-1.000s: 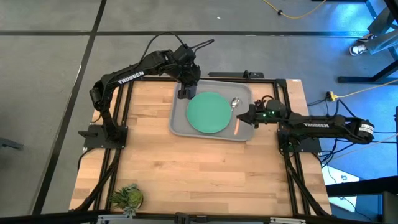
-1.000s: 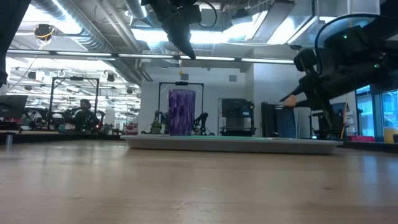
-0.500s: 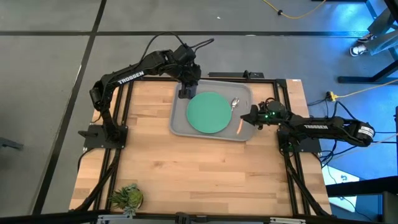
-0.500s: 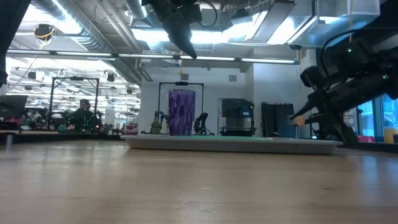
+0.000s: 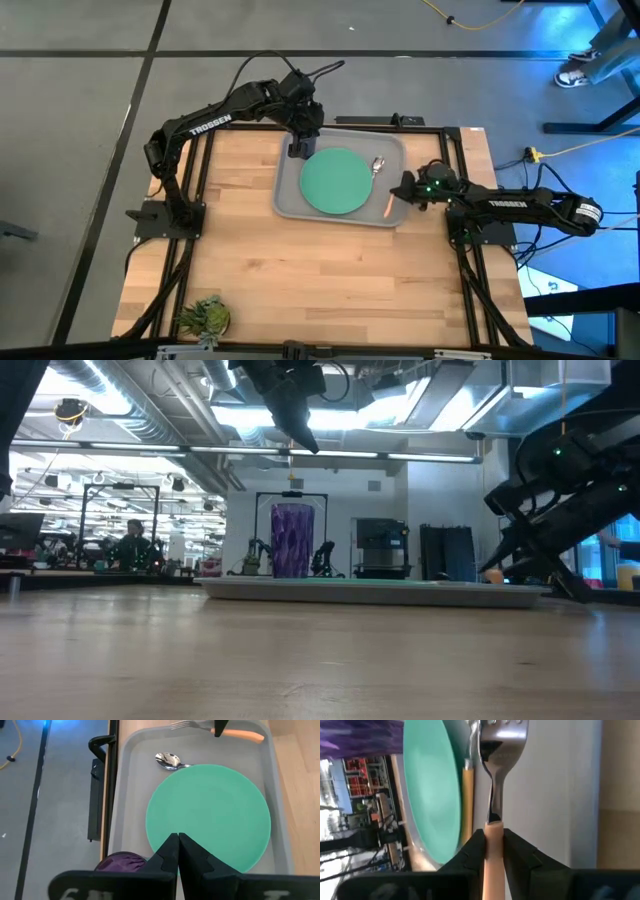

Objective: Pick and place plate/cup/fork/spoon on tray
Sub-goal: Put the yellow fork on the gray tray to the right of the yellow spoon

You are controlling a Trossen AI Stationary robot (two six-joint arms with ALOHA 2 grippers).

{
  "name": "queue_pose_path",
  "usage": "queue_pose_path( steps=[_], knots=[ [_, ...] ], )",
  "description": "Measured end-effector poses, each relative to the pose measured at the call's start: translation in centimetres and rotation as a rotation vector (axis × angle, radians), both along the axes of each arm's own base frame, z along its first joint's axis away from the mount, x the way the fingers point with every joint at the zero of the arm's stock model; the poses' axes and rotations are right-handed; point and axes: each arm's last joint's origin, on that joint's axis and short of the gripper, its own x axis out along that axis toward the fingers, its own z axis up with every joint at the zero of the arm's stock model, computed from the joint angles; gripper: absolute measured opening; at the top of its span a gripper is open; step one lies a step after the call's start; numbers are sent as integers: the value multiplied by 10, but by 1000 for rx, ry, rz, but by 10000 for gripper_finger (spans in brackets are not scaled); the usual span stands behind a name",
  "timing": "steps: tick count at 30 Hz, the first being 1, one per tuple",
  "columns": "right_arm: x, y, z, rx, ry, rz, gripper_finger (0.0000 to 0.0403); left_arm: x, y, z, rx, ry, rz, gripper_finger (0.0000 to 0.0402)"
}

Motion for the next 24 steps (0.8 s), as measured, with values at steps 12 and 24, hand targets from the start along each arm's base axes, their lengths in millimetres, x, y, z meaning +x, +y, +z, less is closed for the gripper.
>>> queue_pose_path(
  steps=[12,24],
  knots=[
    [-2,0,-3,-12,56,-11,57,0,0,0,0,0,1,0],
    [2,-2,3,-42,43,-2,83,0,0,0,0,0,1,0]
  ],
)
